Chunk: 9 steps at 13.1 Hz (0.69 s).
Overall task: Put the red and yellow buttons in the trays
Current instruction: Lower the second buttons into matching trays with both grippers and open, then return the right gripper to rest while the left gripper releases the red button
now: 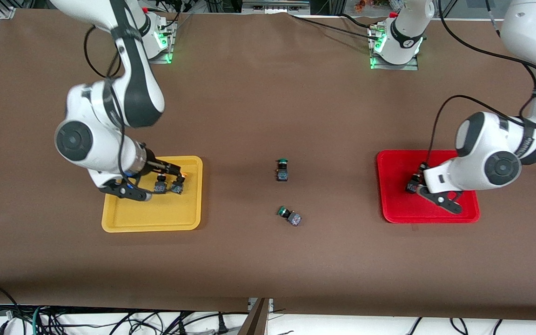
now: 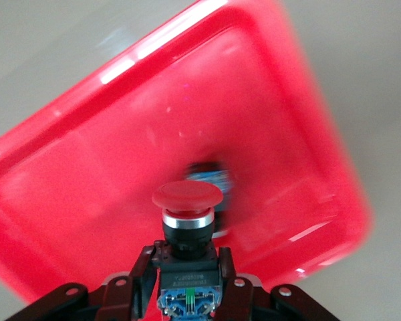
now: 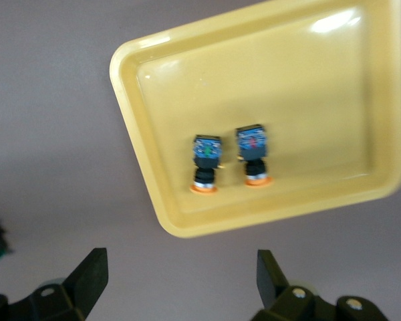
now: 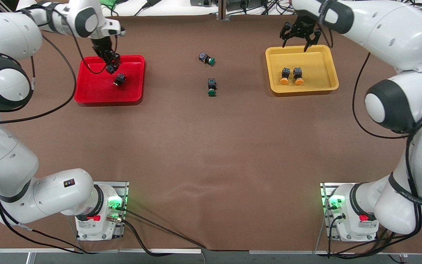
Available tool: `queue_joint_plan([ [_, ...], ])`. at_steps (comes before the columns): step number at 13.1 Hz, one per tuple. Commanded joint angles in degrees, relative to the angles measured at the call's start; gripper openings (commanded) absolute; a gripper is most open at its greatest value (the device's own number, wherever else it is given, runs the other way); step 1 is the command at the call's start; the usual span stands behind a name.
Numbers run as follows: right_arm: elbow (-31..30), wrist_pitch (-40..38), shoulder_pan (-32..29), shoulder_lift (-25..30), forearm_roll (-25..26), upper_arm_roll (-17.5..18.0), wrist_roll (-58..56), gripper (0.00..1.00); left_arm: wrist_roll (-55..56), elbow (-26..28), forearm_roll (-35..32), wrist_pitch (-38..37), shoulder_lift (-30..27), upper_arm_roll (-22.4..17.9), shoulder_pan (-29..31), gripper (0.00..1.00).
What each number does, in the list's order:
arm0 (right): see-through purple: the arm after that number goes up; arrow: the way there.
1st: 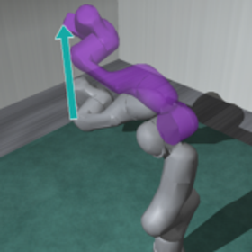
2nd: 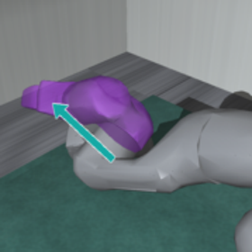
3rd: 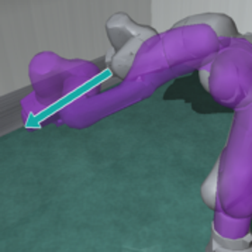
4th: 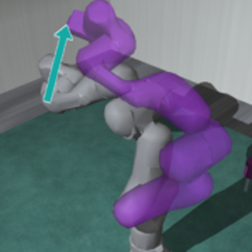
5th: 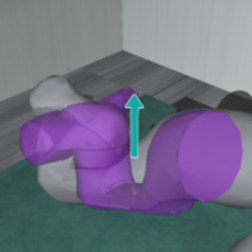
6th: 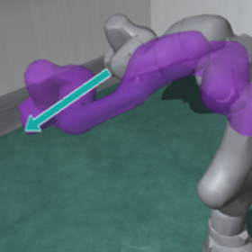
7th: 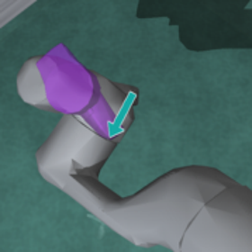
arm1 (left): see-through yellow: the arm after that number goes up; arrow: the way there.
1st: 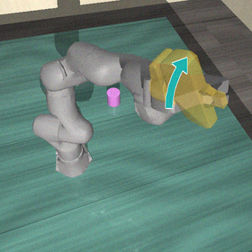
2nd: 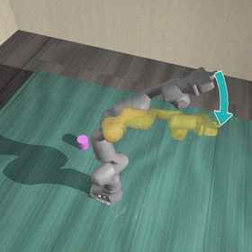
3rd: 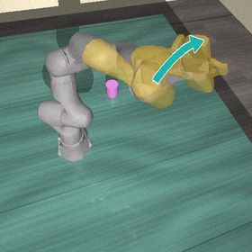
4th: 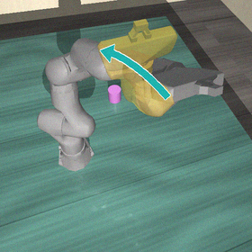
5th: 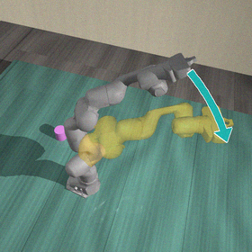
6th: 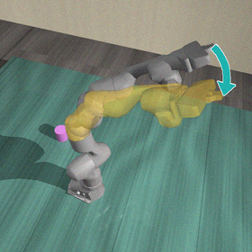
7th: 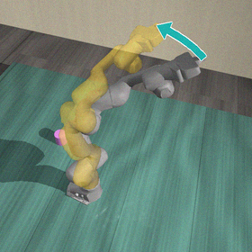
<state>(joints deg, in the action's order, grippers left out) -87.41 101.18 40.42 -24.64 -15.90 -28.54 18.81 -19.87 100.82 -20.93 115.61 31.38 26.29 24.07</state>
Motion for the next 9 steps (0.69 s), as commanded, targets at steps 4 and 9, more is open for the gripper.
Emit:
queue_joint_plan([
  [4,-3.4,-8.5,0.1,15.1,6.2,-3.1,-11.8,0.99,-5.6,0.3,-6.4,4.5,3.2,1.7,3.9,0.99],
  [9,-5.9,-9.3,-16.3,19.7,14.5,12.0,-15.8,0.99,-4.9,-1.8,-5.5,-2.2,-4.7,8.2,3.9,1.00],
])
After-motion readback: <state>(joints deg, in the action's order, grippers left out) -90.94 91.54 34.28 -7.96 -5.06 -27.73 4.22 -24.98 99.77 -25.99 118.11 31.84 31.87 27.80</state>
